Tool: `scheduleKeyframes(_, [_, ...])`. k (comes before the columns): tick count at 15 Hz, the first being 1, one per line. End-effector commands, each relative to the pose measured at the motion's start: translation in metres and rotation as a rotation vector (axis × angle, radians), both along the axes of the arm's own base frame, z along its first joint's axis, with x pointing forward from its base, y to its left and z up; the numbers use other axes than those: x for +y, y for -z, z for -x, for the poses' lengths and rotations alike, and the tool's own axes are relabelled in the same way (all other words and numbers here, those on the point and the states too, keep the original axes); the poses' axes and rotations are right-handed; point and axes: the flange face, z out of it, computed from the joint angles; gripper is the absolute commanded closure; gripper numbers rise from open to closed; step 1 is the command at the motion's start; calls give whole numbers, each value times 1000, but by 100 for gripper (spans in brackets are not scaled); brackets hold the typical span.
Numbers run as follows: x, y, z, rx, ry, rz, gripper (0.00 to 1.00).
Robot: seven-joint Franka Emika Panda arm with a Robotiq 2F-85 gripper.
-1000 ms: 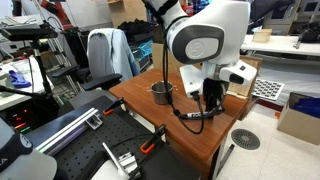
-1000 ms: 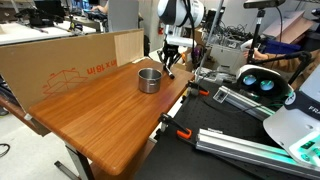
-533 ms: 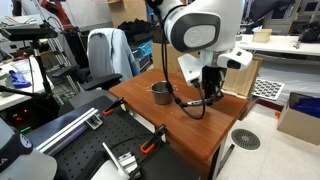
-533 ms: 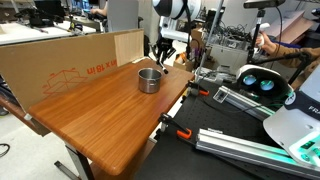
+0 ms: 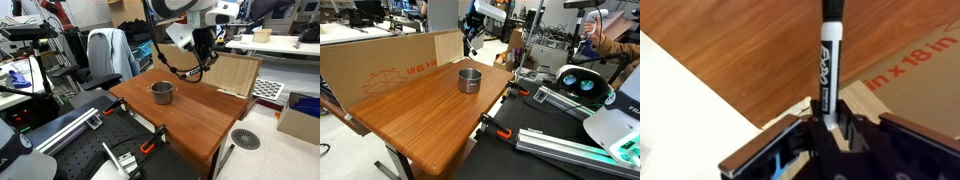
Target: Put the marker inside the cup
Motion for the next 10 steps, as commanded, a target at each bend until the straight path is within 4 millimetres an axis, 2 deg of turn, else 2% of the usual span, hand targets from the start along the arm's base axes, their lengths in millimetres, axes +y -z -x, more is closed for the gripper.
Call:
scheduleKeyframes(1, [25,-14,16,-97,-66,78,95])
scheduleKeyframes(6, [79,6,39,-189,-186,153,95])
scheduleKeyframes(10, [114,18,56,-221,-239,152,95])
